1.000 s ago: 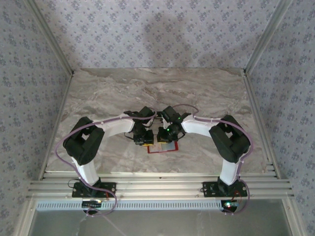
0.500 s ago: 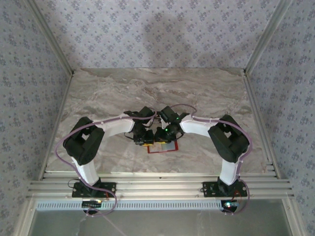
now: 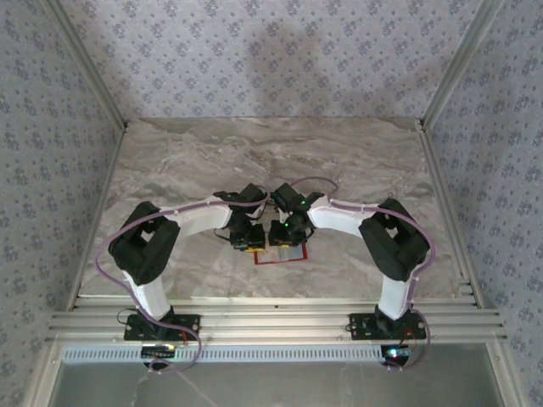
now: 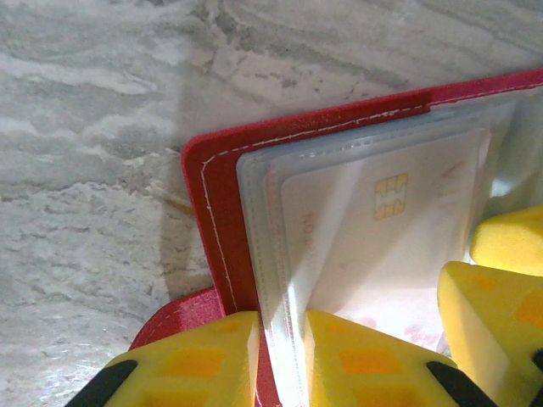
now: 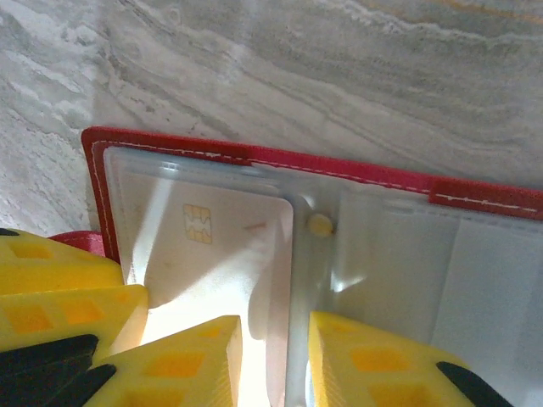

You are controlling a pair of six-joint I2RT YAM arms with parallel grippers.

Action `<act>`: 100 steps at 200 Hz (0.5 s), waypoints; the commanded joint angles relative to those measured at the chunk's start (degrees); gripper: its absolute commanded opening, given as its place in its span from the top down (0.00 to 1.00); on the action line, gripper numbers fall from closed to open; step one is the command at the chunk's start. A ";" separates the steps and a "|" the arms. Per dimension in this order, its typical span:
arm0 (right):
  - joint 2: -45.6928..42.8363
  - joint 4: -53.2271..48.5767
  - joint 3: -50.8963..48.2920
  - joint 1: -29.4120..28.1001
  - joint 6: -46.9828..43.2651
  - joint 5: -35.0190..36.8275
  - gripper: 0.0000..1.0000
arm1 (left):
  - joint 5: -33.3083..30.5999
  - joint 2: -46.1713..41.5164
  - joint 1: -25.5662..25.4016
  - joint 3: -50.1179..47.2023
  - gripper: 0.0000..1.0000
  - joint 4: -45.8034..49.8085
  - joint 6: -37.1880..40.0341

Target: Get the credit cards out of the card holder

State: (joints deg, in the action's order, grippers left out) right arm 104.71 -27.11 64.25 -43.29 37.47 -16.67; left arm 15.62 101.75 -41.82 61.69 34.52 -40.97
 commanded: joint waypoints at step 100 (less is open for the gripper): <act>-2.36 3.23 -1.50 0.65 1.28 -3.52 0.72 | -3.53 -4.35 0.82 -1.38 0.80 3.21 0.29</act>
State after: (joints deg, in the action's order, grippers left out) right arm 102.63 -24.88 63.70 -43.09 37.93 -18.46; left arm 12.80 98.43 -41.56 61.45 36.18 -41.01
